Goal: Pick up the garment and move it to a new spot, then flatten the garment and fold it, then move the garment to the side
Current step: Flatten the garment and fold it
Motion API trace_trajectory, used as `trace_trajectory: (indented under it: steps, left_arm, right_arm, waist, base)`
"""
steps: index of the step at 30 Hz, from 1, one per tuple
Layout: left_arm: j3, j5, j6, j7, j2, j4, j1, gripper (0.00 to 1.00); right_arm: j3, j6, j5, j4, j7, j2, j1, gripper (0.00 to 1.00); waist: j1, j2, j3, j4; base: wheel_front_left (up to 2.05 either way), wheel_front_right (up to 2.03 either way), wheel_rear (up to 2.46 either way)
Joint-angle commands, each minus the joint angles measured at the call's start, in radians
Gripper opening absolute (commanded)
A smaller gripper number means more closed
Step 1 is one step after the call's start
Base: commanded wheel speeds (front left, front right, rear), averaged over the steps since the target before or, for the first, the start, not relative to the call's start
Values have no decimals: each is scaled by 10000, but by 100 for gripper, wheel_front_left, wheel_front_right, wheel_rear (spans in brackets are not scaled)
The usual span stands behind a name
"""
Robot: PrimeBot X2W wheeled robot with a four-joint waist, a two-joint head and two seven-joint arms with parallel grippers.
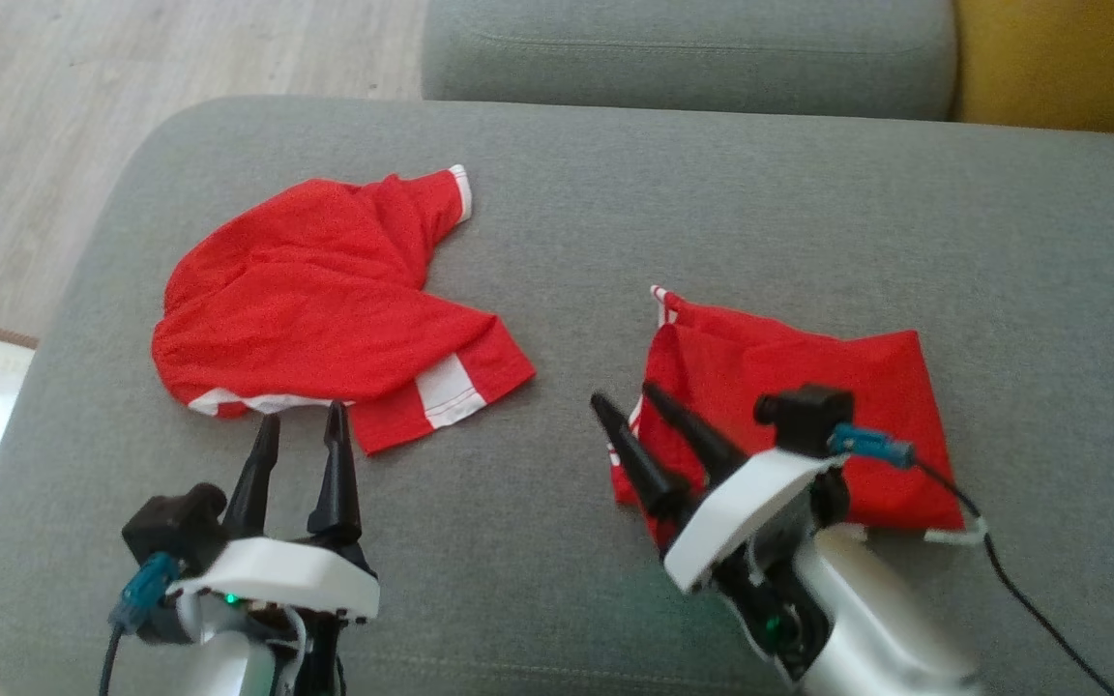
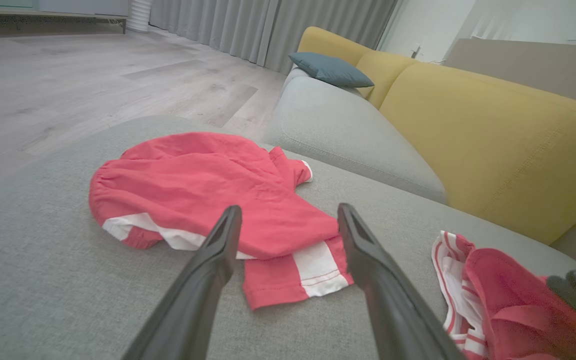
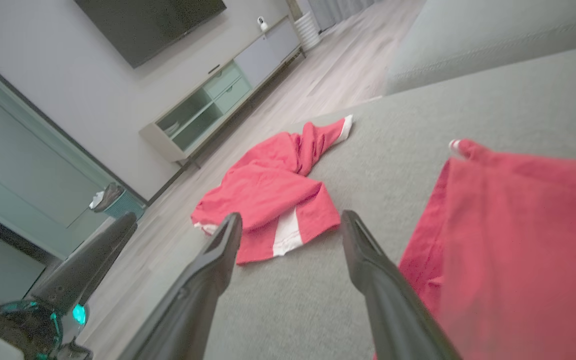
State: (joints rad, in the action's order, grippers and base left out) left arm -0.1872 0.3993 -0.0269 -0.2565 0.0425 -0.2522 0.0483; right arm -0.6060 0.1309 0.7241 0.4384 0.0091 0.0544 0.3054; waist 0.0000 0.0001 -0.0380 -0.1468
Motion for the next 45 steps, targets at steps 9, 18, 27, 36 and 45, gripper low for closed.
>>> trace_trajectory:
  steps: [9, 18, 27, 36, 45]
  left_arm:
    - [407, 110, -7, -53, 78, 712, 645, 100]
    - [511, 132, 196, -53, 78, 1530, 790, 100]
    - [666, -661, 446, -53, 78, 1910, 610, 100]
    - [771, -1096, 488, -53, 78, 2026, 372, 100]
    - [531, -1049, 499, -53, 78, 1979, 553, 100]
  right_arm:
    - [2090, -2, -1622, -591, -760, -41, 1044, 100]
    - [4873, -2, -5340, -1780, -1172, -37, 183, 100]
    - [6147, -2, -6003, -2492, -2073, -40, -1183, 100]
    - [6351, -2, -5888, -2358, -2344, -40, -1468, 100]
    - [6076, -2, -6067, -2287, -2377, -41, -1270, 0]
  waist:
    - [0, -1, 47, 887]
    - [0, -1, -26, 1551]
    - [0, -1, -109, 1969]
    - [0, -1, -184, 1985]
    - [0, -1, -565, 1485]
  base:
    - [0, 0, 0]
    - [0, 0, 0]
    - [0, 0, 0]
    - [0, 0, 0]
    - [0, 0, 0]
